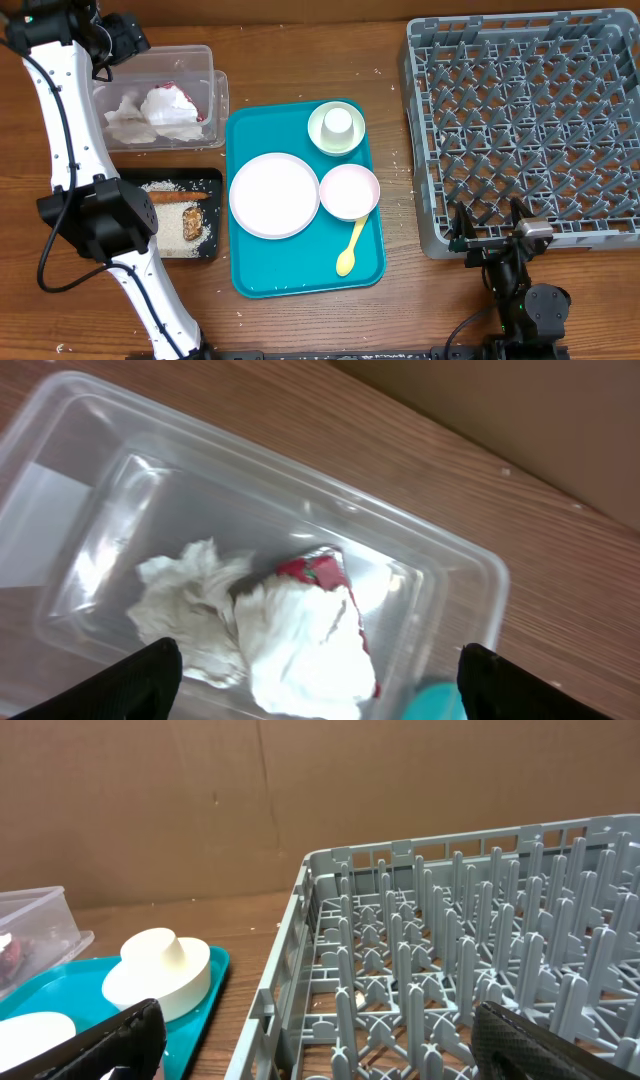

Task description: Sort waste into correct bins and load items into the dishwasher

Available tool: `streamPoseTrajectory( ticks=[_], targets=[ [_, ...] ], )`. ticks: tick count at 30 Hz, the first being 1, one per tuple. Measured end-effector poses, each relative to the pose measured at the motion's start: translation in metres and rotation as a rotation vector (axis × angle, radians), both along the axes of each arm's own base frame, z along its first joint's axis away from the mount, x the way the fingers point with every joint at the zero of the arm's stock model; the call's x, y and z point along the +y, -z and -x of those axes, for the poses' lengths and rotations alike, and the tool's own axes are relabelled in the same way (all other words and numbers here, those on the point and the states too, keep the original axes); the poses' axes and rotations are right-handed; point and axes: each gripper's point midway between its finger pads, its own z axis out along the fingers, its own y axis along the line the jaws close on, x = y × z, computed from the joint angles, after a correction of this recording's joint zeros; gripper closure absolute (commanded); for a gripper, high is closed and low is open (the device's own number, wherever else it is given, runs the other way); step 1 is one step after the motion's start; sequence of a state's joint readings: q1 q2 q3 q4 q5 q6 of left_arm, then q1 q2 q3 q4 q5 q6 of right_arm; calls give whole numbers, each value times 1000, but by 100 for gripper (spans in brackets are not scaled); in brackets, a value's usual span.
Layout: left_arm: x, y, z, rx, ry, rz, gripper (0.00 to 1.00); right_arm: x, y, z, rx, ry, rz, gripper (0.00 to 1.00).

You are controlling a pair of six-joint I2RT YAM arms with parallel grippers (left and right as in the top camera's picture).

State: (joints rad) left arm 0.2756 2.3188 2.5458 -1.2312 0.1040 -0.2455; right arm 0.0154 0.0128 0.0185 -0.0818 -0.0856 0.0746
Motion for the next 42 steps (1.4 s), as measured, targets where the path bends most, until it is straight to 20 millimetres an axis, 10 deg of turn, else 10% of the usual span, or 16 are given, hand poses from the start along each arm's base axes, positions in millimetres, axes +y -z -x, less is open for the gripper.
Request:
streamPoseTrajectory(
  ticks=[6,15,20,42],
  targets=[
    [-32,-38,16,-55,80,127,13,0,0,0,0,0,0,0],
    [-55,-137,124,-69,-36,149,19,0,0,0,0,0,0,0],
    [-49,-131,148,8,-146,146,0,0,0,0,0,1,0,0],
    [-36,-125,157,46,-265,118,0,0,0,0,0,0,0,0]
  ],
)
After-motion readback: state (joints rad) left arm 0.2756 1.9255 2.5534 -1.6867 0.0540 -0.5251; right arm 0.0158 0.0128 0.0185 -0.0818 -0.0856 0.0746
